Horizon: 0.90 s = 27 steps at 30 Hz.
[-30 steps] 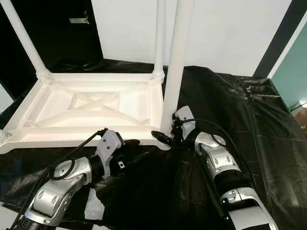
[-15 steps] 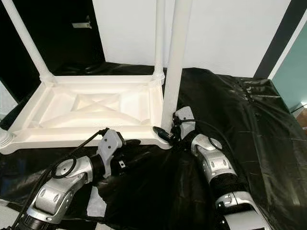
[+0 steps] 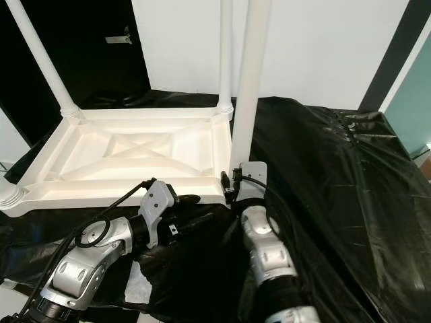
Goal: Building children table
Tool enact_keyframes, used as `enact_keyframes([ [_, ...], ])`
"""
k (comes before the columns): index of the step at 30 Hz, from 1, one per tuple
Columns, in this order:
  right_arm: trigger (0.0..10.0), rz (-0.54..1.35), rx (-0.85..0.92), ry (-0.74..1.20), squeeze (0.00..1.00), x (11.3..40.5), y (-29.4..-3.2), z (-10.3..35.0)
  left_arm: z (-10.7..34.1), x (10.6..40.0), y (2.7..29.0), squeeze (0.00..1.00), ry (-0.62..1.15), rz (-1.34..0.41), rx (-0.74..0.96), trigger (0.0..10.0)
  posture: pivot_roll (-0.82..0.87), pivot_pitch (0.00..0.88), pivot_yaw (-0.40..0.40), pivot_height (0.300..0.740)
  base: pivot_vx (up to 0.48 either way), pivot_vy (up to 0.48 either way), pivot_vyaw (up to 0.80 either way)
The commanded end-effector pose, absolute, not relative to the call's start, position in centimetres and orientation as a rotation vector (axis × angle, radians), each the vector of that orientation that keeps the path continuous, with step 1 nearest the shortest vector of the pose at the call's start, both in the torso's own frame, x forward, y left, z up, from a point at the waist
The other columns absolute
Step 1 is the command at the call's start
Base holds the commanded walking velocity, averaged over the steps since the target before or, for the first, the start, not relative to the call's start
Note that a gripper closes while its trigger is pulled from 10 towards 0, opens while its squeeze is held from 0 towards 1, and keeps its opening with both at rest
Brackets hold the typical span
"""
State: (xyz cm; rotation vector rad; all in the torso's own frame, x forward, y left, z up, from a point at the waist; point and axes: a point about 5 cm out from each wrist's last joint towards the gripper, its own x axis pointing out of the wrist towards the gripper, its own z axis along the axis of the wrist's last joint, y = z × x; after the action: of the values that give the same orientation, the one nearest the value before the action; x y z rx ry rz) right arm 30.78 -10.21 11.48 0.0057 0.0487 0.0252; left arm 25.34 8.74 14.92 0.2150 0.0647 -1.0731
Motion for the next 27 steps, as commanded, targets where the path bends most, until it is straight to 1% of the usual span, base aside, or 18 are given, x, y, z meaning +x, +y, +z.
enact_keyframes([
  [1,10.0,-0.024,0.003,0.136,0.00,30.0,-11.0,9.6,15.0,25.6,8.8,0.00,0.061,-1.066,0.224,10.0,-0.04,0.000,-0.006,0.740,0.000,0.000,0.00],
  [4,10.0,0.032,0.006,0.100,0.00,30.0,-10.3,10.1,15.0,25.6,8.8,0.00,0.060,-1.070,0.229,10.0,-0.04,0.000,-0.006,0.740,0.000,0.000,0.00],
  [9,10.0,0.035,-0.016,0.069,0.00,30.3,-10.9,10.7,15.1,25.8,8.8,0.00,0.056,-1.063,0.236,10.0,-0.02,0.000,-0.014,0.740,0.000,0.000,0.00],
  [10,10.0,0.027,-0.020,0.069,0.17,30.3,-11.1,10.8,15.1,25.8,8.8,0.00,0.053,-1.060,0.234,10.0,-0.02,0.000,-0.016,0.740,0.000,0.000,0.00],
  [11,10.0,0.021,-0.019,0.067,1.00,30.4,-11.4,10.9,15.1,25.8,8.8,0.00,0.051,-1.057,0.234,10.0,-0.02,0.000,-0.019,0.740,0.000,0.000,0.00],
  [17,10.0,0.108,-0.010,0.022,1.00,30.0,-12.4,11.4,15.2,25.8,8.9,0.00,0.046,-1.046,0.239,10.0,-0.01,0.000,-0.022,0.740,0.000,0.000,0.00],
  [18,10.0,0.196,0.012,0.019,1.00,29.6,-13.0,11.4,15.3,26.0,9.0,0.00,0.042,-1.038,0.241,10.0,0.00,0.000,-0.022,0.740,0.000,0.000,0.00],
  [19,10.0,0.196,0.012,0.019,1.00,29.6,-13.0,11.4,15.3,26.0,9.0,0.00,0.042,-1.038,0.241,10.0,0.00,0.000,-0.022,0.740,0.000,0.000,0.00],
  [22,10.0,0.402,-0.017,-0.006,1.00,28.7,-13.9,11.7,15.4,26.1,9.4,0.00,0.041,-1.034,0.248,10.0,0.00,0.000,-0.017,0.740,0.000,0.000,0.00],
  [23,10.0,0.402,-0.017,-0.006,1.00,28.7,-13.9,11.7,15.4,26.1,9.4,0.00,0.041,-1.034,0.248,10.0,0.00,0.000,-0.017,0.740,0.000,0.000,0.00],
  [24,10.0,0.438,-0.025,-0.005,0.00,28.6,-14.2,11.7,15.4,26.1,9.5,0.00,0.041,-1.034,0.250,10.0,0.00,0.000,-0.015,0.740,0.000,0.000,0.00],
  [27,10.0,0.505,-0.054,0.003,0.00,28.9,-15.0,11.8,15.4,26.2,9.6,0.00,0.042,-1.035,0.254,10.0,-0.01,0.000,-0.009,0.740,0.000,0.000,0.00],
])
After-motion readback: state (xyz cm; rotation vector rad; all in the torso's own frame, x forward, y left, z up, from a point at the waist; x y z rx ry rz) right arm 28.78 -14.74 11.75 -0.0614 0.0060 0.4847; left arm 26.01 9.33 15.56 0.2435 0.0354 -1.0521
